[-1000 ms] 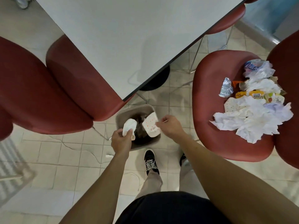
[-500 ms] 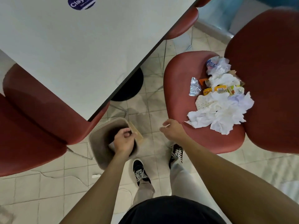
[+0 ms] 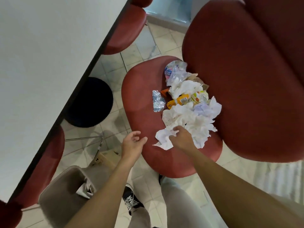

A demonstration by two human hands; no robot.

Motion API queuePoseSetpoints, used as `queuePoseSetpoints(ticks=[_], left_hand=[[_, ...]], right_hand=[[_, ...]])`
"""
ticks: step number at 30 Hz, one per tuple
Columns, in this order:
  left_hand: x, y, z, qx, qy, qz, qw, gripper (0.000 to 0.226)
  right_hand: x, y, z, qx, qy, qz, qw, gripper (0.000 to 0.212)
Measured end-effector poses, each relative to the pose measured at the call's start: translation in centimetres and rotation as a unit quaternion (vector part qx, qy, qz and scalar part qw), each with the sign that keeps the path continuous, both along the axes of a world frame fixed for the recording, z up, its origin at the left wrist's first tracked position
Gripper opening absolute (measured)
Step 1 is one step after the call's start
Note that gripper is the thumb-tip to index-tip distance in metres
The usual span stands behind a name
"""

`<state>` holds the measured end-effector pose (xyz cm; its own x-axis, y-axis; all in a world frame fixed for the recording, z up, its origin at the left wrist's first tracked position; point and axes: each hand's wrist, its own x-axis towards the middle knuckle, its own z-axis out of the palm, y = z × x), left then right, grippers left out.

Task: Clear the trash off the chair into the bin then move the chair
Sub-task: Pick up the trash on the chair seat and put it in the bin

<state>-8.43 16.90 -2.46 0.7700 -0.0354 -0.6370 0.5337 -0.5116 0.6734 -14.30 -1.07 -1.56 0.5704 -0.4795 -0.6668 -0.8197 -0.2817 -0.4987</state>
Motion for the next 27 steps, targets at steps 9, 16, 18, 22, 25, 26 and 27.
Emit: queuePoseSetpoints(ticks=[9,16,18,22,25,26,27], left_hand=[[5.4,-11.4,-5.7,0.057,0.005,-0.148,0.987,0.039],[7.5,-15.3,-12.0,0.071,-0.066,-0.322,0.942,0.029],[7.6,-15.2,-16.0,0.097,-0.062,-0.358,0.927,0.047],[7.6,-15.0,-18.0,0.109,-0.04,-0.344,0.932,0.063],[7.6,-15.7,-14.7,0.113,-0.015,-0.303,0.946,0.06],[7.5,-15.7,-13.8,0.108,-0.004,-0.291,0.951,0.056],[7.4,-15.6,-13.3,0.108,0.01,-0.278,0.954,0.048]], right_hand=[[3.7,-8.9,-4.3,-0.156,0.047,0.092,0.982,0.073],[6.0,-10.2,-8.0,-0.228,0.114,0.259,0.932,0.083],[6.0,-10.7,-8.3,-0.219,0.112,0.266,0.932,0.084],[5.1,-11.6,-7.6,-0.182,0.05,0.209,0.96,0.075],[4.3,-12.2,-6.7,-0.148,0.02,0.138,0.979,0.075],[4.0,-12.3,-6.4,-0.139,0.01,0.118,0.983,0.073],[3.6,-12.4,-6.2,-0.129,0.002,0.101,0.987,0.069]])
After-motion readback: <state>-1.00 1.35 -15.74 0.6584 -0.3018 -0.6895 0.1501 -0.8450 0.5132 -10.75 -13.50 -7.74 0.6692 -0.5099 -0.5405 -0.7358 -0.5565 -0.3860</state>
